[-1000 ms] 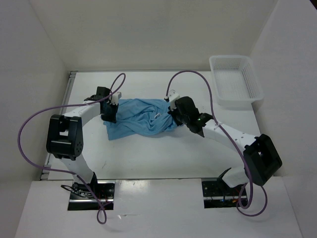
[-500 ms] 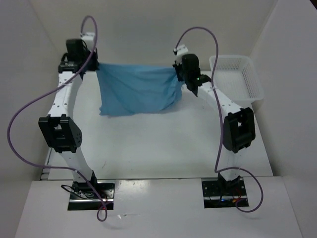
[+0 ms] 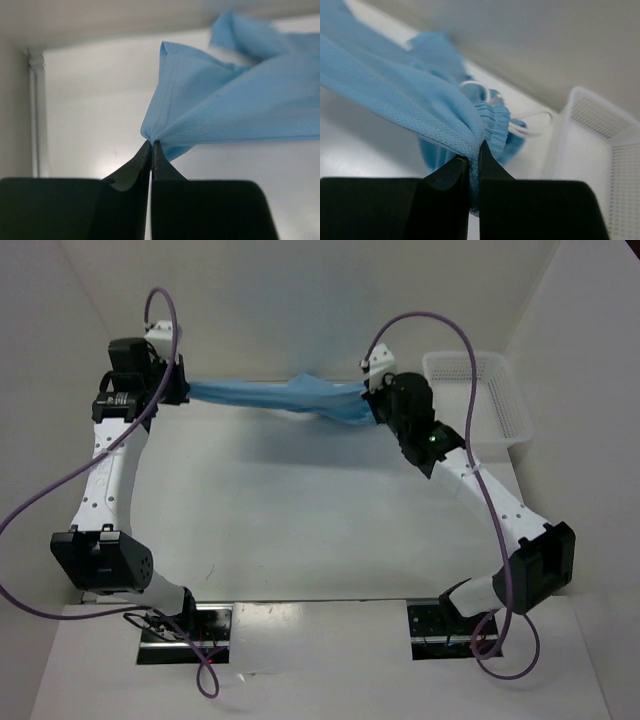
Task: Fold and stack the shorts
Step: Flatten the shorts out
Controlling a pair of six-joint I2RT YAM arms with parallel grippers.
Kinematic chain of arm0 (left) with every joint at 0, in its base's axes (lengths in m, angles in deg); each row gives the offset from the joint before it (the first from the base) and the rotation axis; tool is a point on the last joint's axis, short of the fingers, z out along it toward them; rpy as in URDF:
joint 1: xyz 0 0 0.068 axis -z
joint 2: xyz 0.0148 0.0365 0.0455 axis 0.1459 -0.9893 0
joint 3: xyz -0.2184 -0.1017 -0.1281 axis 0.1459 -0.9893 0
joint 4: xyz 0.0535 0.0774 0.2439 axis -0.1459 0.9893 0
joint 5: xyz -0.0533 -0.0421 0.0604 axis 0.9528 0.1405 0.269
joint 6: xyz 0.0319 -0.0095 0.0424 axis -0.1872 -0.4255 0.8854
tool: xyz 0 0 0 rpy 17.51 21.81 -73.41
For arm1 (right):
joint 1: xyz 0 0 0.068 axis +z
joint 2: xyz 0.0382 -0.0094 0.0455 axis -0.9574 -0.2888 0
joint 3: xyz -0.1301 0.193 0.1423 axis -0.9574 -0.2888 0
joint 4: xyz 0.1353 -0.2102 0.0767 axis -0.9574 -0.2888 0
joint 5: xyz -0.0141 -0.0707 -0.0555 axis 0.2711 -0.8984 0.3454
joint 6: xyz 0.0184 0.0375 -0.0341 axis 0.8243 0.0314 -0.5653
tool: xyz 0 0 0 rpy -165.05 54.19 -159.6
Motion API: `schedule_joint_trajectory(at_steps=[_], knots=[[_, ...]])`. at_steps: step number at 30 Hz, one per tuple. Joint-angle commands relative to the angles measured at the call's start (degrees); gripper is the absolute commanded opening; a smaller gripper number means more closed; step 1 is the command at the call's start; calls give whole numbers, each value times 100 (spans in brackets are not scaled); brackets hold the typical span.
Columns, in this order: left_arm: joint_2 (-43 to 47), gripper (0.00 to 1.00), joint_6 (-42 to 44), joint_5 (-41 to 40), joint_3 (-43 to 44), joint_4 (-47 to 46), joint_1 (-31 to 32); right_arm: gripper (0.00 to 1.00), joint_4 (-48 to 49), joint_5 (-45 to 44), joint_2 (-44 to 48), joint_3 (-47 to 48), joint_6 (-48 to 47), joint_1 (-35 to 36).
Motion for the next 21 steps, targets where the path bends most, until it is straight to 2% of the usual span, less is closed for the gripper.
schedule_joint_trajectory(at_steps=[1,2,7,10,17,21], knots=[[689,0,21,-115,-1162,612,-47,0,-304,379,418,-1298,-73,490],[867,0,21,-307,-2053,612,-47,0,-400,486,497,-1538,6,544],[1746,0,21,-669,-4297,551,198,0,-901,539,638,-2795,130,1141],[1878,0,21,-669,-5012,551,331,0,-1243,794,638,-3025,182,1572],[2344,0,21,-1064,-5515,841,383,0,-2298,1444,226,-3017,-29,2503],[2695,0,21,-1407,-5718,893,383,0,-2747,1463,49,-2956,-248,2689]])
